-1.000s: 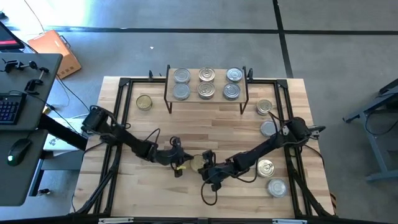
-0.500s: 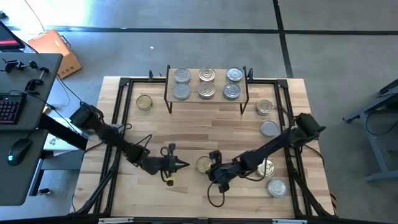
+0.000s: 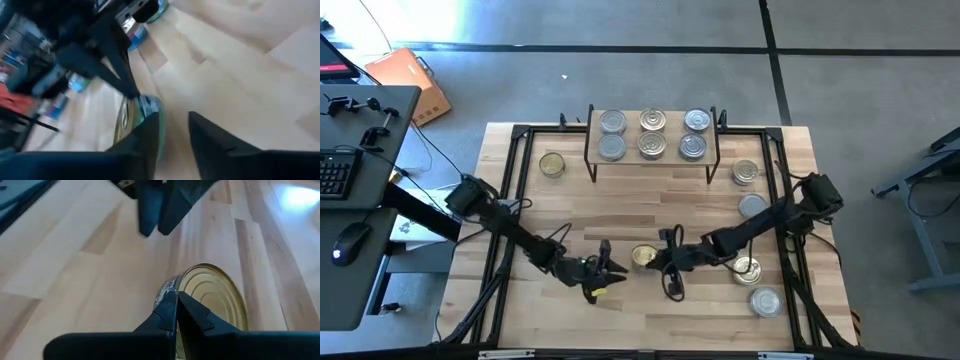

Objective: Stack canned seafood by type on shelf
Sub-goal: Stack the green tuna can on top of the other green tuna can on the shelf

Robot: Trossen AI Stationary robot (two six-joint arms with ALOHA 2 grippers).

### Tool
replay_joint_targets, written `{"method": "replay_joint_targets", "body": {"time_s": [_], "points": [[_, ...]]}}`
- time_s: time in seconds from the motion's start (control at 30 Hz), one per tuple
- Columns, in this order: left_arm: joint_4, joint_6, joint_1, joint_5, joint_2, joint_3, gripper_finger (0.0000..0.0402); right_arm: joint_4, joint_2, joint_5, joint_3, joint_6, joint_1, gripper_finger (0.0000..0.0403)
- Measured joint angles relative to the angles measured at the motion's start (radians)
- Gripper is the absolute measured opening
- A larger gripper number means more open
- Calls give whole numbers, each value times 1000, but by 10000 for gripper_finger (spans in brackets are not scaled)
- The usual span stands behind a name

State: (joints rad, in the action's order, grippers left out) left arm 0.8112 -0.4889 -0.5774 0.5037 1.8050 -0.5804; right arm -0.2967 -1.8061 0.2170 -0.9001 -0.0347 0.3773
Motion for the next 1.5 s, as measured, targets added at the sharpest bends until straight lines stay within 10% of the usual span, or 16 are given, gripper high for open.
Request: {"method": "replay_joint_targets", "body": {"time_s": [0.4,1.2,1.5], "points": [[6,-261,42,240,135,-90,236,-9,0,-63,0,-57,-64,0],[6,-133,97,154,159,-90,162,-58,2,-21,-2,-100,-64,0],[4,-118,59,268,160,-90,161,-30,3,19,-3,-179,-64,0]]}}
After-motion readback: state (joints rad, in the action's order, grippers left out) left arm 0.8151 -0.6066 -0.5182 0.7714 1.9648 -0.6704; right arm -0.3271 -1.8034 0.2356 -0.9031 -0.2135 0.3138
